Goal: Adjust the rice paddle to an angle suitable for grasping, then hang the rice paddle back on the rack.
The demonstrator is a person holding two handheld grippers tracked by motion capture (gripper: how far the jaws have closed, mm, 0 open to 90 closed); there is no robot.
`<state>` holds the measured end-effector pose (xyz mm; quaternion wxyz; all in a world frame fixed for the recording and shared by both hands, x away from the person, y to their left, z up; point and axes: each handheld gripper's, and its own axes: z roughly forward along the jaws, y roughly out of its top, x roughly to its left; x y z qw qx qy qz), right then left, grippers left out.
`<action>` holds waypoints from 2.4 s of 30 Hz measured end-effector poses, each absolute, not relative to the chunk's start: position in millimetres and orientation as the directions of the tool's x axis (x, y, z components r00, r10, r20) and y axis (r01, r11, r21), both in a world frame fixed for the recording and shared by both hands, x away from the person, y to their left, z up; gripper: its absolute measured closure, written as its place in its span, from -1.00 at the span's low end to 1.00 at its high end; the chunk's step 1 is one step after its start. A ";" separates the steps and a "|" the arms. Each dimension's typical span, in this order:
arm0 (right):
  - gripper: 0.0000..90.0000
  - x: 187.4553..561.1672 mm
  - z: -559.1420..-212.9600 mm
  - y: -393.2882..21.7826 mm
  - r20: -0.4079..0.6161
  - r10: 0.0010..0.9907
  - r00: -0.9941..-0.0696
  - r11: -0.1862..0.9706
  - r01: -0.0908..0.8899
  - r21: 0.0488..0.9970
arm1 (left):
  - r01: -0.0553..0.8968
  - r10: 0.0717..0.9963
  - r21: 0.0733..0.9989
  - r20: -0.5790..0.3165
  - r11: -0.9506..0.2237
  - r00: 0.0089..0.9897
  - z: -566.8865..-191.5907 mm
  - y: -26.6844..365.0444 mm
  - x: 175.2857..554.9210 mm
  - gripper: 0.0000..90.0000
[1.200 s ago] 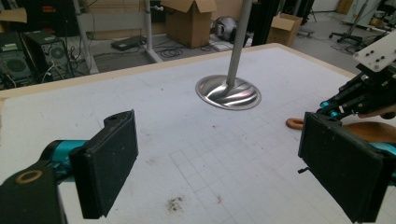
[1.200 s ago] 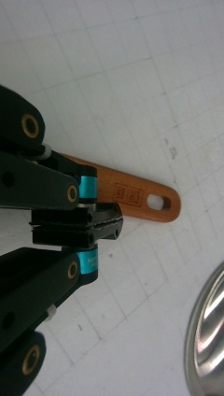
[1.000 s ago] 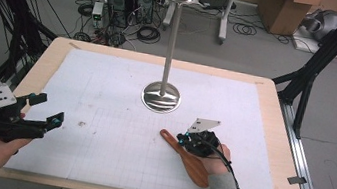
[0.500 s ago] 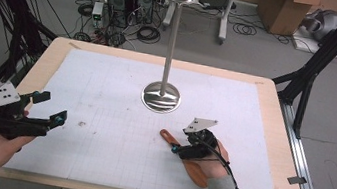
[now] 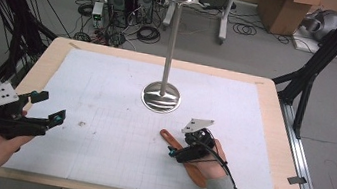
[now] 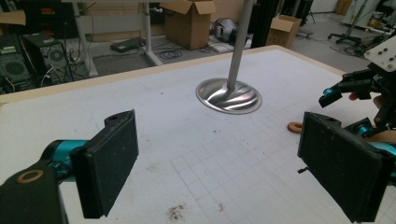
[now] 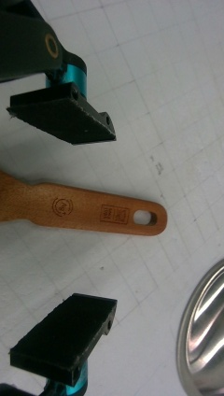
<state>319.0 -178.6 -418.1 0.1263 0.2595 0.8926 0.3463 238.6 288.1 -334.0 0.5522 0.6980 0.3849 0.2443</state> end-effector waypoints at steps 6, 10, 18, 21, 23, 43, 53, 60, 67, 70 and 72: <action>-0.66 323.0 -424.2 -178.9 -0.036 0.576 -0.816 0.640 0.424 0.641 | 0.270 0.806 0.958 -0.081 -0.100 0.586 -334.8 287.0 240.0 -0.72; -0.65 324.3 -427.9 -177.0 -0.039 0.583 -0.811 0.649 0.437 0.622 | 0.270 0.805 0.958 -0.083 -0.097 0.587 -335.1 286.1 240.1 -0.72; -0.64 325.7 -432.9 -175.1 -0.041 0.602 -0.797 0.642 0.453 0.619 | 0.269 0.806 0.959 -0.086 -0.093 0.585 -334.9 287.8 239.7 -0.72; -0.62 326.0 -433.7 -174.6 -0.039 0.606 -0.794 0.641 0.459 0.615 | 0.270 0.806 0.958 -0.085 -0.095 0.586 -335.2 288.0 240.2 -0.72; -0.61 326.2 -434.4 -174.0 -0.036 0.608 -0.793 0.641 0.464 0.612 | 0.271 0.805 0.958 -0.085 -0.096 0.587 -335.3 287.8 240.3 -0.72; -0.08 320.6 -431.0 -179.5 0.019 0.625 -0.781 0.616 0.508 0.603 | 0.276 0.805 0.956 -0.088 -0.097 0.587 -337.0 286.5 241.6 -0.72; 0.15 316.8 -428.0 -179.3 0.013 0.626 -0.780 0.631 0.516 0.579 | 0.282 0.805 0.954 -0.090 -0.099 0.587 -338.5 286.4 242.8 -0.72; 0.42 316.5 -424.9 -176.3 0.013 0.613 -0.790 0.652 0.516 0.555 | 0.287 0.804 0.952 -0.089 -0.104 0.587 -339.6 284.6 243.2 -0.72; 0.44 316.8 -424.2 -176.0 0.014 0.610 -0.792 0.657 0.515 0.551 | 0.290 0.804 0.951 -0.089 -0.107 0.588 -340.1 283.7 243.6 -0.72; 0.44 317.4 -424.2 -177.4 0.023 0.606 -0.795 0.652 0.513 0.558 | 0.287 0.805 0.952 -0.089 -0.103 0.587 -339.9 284.3 243.9 -0.72; 0.44 318.4 -424.4 -179.4 0.031 0.608 -0.793 0.644 0.516 0.564 | 0.287 0.805 0.952 -0.089 -0.104 0.587 -339.8 284.8 244.0 -0.72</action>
